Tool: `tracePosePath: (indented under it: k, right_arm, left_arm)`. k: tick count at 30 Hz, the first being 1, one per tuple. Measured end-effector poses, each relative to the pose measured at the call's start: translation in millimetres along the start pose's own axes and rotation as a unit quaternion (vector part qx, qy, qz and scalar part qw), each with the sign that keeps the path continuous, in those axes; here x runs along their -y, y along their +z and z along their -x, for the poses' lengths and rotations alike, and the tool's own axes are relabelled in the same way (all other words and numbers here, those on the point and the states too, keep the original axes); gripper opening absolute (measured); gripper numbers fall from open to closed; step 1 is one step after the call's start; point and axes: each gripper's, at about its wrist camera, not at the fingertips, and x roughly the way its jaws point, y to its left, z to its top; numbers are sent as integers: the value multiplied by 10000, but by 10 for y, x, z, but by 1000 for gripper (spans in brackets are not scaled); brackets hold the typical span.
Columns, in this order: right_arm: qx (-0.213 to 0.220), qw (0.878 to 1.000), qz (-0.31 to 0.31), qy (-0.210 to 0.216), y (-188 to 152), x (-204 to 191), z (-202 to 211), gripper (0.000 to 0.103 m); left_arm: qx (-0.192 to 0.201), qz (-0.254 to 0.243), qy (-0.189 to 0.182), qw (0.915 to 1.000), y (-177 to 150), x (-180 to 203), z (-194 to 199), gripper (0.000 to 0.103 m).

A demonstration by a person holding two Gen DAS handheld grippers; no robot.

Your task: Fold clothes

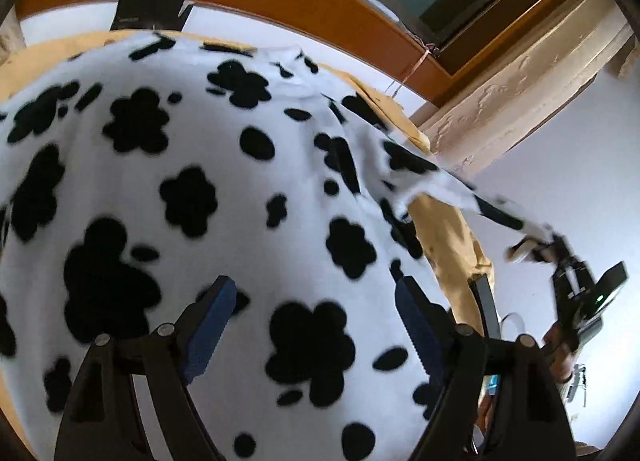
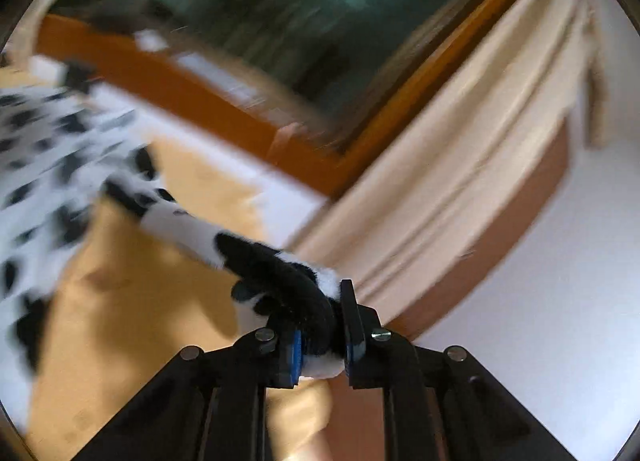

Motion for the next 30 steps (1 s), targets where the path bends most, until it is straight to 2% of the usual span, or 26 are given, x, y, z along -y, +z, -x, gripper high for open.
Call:
tracePosePath:
  k: [3, 6, 8, 11, 15, 18, 21, 23, 25, 26, 27, 28, 29, 30]
  right_arm:
    - [281, 9972, 22, -692, 113, 137, -131, 16]
    - [266, 9961, 261, -803, 73, -2, -384, 16]
    - [116, 9976, 202, -645, 41, -32, -625, 16]
    - [-170, 9986, -138, -491, 10, 67, -924, 16]
    - [-482, 9923, -1139, -111, 50, 346, -1289, 16]
    - [-231, 9851, -1705, -73, 323, 440, -1373, 16]
    - [383, 9784, -2026, 156, 778, 340, -1277, 16]
    - [966, 9722, -2042, 612, 1175, 104, -1094, 16]
    - [1528, 9568, -1756, 1744, 1529, -267, -855, 16]
    - [1794, 9416, -1569, 2379, 1700, -465, -730, 16]
    - [1854, 9283, -1197, 2992, 1828, -719, -629, 17]
    - [1768, 9142, -695, 3580, 1927, -1011, -544, 22]
    - [1671, 8943, -190, 4146, 2025, -1303, -459, 38]
    - [1620, 8848, 194, 4365, 2043, -1529, -392, 51]
  left_arm:
    - [22, -78, 77, 9999, 228, 110, -97, 85]
    - [-8, -171, 148, 9997, 566, 259, -339, 86]
    - [-45, -215, 160, 9996, 813, 369, -571, 86]
    - [-253, -148, -73, 9995, 1064, 483, -926, 86]
    - [-328, -94, -402, 9986, 1069, 520, -1127, 86]
    - [-246, 107, -419, 9988, 948, 374, -1094, 86]
    - [30, 576, -360, 9977, 880, 88, -856, 86]
    - [355, 773, -203, 9962, 890, -63, -637, 86]
    - [787, 880, 31, 9930, 925, -190, -358, 86]
    - [984, 940, 99, 9906, 940, -255, -217, 86]
    - [1169, 1005, 142, 9879, 953, -323, -79, 86]
    - [1340, 1080, 195, 9849, 957, -397, 46, 86]
    - [1500, 1162, 255, 9815, 955, -474, 161, 87]
    - [1623, 1230, 315, 9785, 953, -543, 249, 90]
